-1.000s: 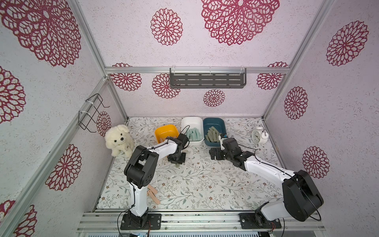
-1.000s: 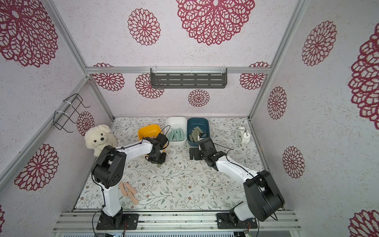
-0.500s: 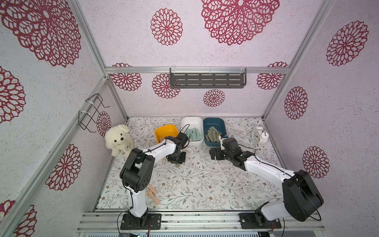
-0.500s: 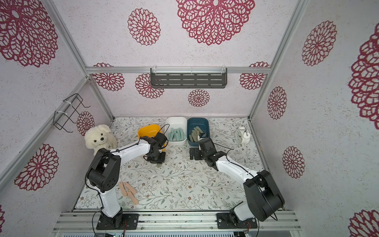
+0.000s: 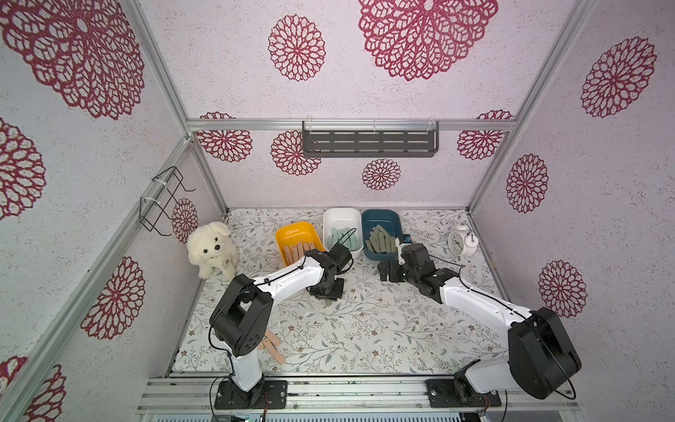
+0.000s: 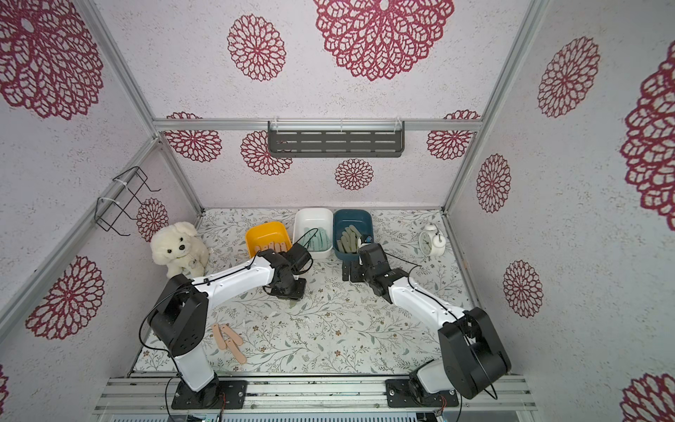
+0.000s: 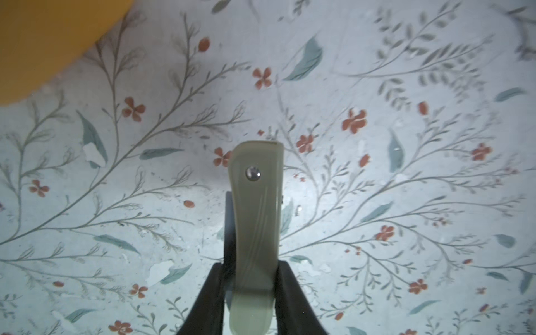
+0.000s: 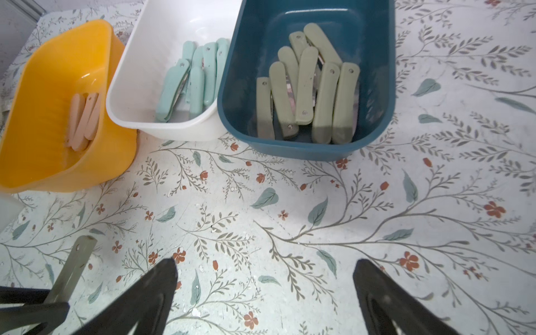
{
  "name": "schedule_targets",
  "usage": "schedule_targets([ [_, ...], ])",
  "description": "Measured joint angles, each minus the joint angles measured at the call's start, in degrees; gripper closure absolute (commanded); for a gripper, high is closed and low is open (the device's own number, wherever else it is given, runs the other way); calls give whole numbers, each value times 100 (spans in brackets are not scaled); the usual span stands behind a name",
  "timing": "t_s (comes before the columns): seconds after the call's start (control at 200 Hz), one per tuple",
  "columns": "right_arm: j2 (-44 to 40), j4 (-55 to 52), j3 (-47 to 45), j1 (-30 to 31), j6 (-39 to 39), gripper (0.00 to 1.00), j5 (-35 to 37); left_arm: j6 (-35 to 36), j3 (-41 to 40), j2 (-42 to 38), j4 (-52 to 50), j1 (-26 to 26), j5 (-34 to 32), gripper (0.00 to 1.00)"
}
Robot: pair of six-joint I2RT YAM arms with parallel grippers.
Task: Place the fruit knives into the storage box by color
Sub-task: Place the fruit knife in the storage box.
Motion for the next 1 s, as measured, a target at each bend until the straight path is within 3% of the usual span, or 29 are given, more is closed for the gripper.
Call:
schedule_targets([
  [0.145, -372, 15, -94, -302, 4, 1, 98, 68, 1510, 658, 0, -20, -20, 81],
  [0.525, -1180, -2, -1036, -763, 4, 1, 188, 769, 6948, 4321, -363, -11, -234, 75],
  [0.69, -1209, 0, -1117, -857, -4, 1, 133, 833, 6968, 4581, 254, 11, -234, 61],
  [0.755, -1209, 4, -1117, -868, -13, 1, 76, 835, 6970, 4640, 455, 35, -229, 47],
  [0.906, -1143, 72, -1121, -868, -52, 1, -94, 824, 7044, 4717, 608, 46, -219, 32],
  [1.001, -1049, 131, -1130, -868, -50, 1, -227, 750, 6682, 4463, 636, 46, -258, 16],
])
